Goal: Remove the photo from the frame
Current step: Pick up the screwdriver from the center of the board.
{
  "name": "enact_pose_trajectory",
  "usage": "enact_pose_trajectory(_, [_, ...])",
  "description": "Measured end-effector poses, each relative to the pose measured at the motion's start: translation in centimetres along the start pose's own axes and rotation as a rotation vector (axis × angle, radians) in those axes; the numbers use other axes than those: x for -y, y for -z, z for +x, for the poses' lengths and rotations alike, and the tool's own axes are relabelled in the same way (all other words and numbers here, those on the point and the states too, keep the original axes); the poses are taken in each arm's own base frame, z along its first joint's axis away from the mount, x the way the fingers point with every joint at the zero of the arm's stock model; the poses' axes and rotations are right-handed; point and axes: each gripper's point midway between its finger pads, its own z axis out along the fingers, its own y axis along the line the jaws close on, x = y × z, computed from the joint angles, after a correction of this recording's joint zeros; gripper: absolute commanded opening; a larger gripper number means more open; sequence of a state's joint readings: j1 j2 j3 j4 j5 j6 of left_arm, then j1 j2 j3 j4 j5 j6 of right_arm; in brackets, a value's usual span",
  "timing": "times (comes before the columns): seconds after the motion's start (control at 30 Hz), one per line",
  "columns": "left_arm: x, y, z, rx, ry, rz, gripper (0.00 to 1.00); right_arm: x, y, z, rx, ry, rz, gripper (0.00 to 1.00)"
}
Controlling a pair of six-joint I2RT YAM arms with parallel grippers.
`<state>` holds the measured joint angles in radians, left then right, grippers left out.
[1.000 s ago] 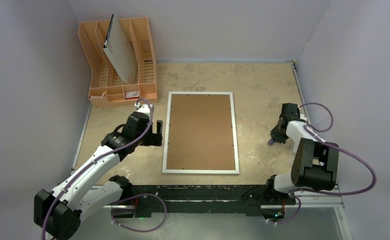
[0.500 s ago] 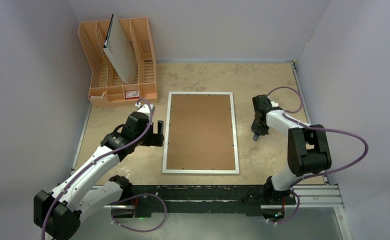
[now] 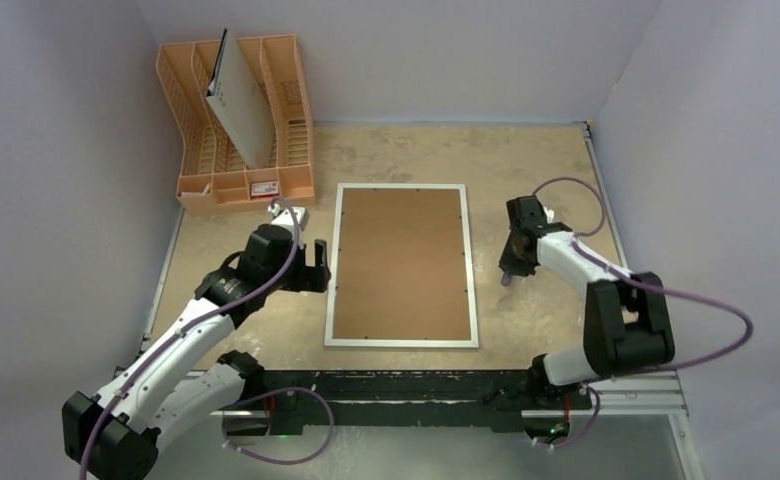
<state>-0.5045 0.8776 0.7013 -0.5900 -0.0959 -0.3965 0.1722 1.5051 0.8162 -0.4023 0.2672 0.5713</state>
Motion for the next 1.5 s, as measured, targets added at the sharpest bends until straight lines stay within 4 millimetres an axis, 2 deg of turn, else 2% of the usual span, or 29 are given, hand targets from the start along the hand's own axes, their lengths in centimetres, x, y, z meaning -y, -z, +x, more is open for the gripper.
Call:
enact_pose_trajectory(0.1, [0.5, 0.7, -0.7, 0.039, -0.009, 0.033, 0.9, -1.6, 3.0, -0.5, 0.052, 0.036, -0.16, 0.0])
enact_pose_trajectory(0.27, [1.6, 1.8, -2.0, 0.109, -0.019, 0.102, 0.92, -7.8, 11.8, -3.2, 0.247, 0.137, -0.644, 0.0])
enact_pose_trajectory(0.33, [2.2, 2.2, -2.3, 0.135, -0.032, 0.142, 0.93, -9.9, 15.0, -3.3, 0.287, 0.187, -0.819, 0.0])
enact_pose_trajectory(0.4, [2.8, 2.6, -2.5, 0.151, -0.038, 0.183, 0.93, -11.5, 17.4, -2.3, 0.284, 0.253, -0.975, 0.0])
enact_pose_trajectory(0.53, [4.7, 3.4, -3.1, 0.185, -0.048, 0.295, 0.93, -12.5, 19.6, 0.3, 0.21, 0.363, -1.14, 0.01])
enact_pose_trajectory(0.77, [9.4, 5.0, -4.6, 0.228, -0.091, 0.554, 0.93, -13.2, 24.2, 3.4, 0.161, 0.498, -1.379, 0.03])
enact_pose_trajectory(0.9, [11.8, 6.2, -5.5, 0.247, -0.148, 0.701, 0.94, -13.3, 26.7, 5.8, 0.128, 0.583, -1.514, 0.02])
enact_pose_trajectory(1.1, [14.6, 10.1, -8.3, 0.383, -0.356, 0.878, 0.96, -13.5, 28.4, 8.4, 0.061, 0.66, -1.599, 0.01])
enact_pose_trajectory(1.23, [16.0, 12.4, -9.0, 0.474, -0.565, 0.988, 0.96, -13.5, 29.7, 10.0, 0.005, 0.707, -1.666, 0.0])
enact_pose_trajectory(1.5, [16.4, 12.9, -8.0, 0.577, -0.843, 1.06, 0.94, -13.5, 30.9, 12.8, -0.073, 0.78, -1.725, 0.0])
